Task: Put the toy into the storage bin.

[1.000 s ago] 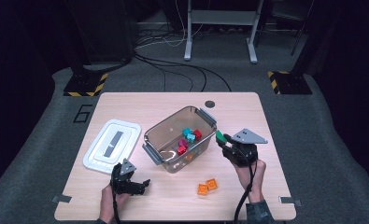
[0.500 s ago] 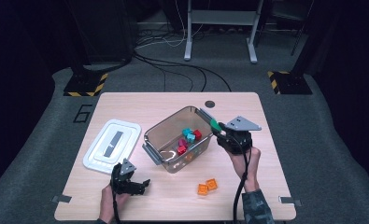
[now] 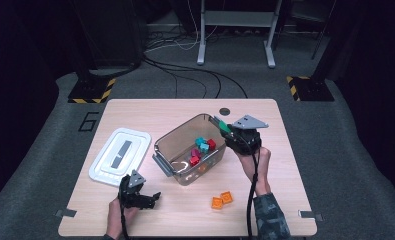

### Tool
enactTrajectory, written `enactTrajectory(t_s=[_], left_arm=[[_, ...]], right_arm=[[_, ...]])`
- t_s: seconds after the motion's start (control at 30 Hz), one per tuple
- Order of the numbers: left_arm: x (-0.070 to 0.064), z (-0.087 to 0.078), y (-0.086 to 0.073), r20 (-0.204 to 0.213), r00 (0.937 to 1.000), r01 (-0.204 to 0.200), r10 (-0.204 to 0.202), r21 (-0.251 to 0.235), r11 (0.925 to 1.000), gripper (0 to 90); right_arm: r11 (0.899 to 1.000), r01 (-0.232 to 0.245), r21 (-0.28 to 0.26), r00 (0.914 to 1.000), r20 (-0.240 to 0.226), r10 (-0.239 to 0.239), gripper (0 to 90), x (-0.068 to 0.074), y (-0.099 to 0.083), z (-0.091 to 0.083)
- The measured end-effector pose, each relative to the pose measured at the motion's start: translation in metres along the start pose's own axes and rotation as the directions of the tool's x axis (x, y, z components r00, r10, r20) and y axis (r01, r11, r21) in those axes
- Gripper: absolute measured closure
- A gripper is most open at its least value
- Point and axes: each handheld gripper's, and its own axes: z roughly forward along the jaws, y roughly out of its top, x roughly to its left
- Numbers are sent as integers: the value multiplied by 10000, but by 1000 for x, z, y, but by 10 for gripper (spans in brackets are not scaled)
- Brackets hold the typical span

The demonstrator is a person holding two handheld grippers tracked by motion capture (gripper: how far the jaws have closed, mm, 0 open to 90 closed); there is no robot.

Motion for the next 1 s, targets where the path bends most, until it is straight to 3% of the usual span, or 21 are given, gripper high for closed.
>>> enactTrajectory(t_s=[0.37,0.67,0.7,0.83,1.0], left_arm=[[0,0,0,-4,10000,4,-4,-2,10000,31],[0,0,0,2,10000,-7,7,8,10000,31],[0,0,0,3,10000,-14,14,9,10000,31],[0,0,0,0,10000,-12,12,7,10000,32],[0,0,0,3,10000,-6,6,5,10000,32]], right_arm=[[9995,-7,320,9998,-188,13,667,-1,0,21],[9990,-6,457,9994,-353,22,660,0,0,27],[9987,-25,504,9989,-464,49,638,0,0,27],[9982,-110,595,9985,-538,142,410,1,-2,25],[9995,-179,272,9996,-220,185,219,4,-6,13]])
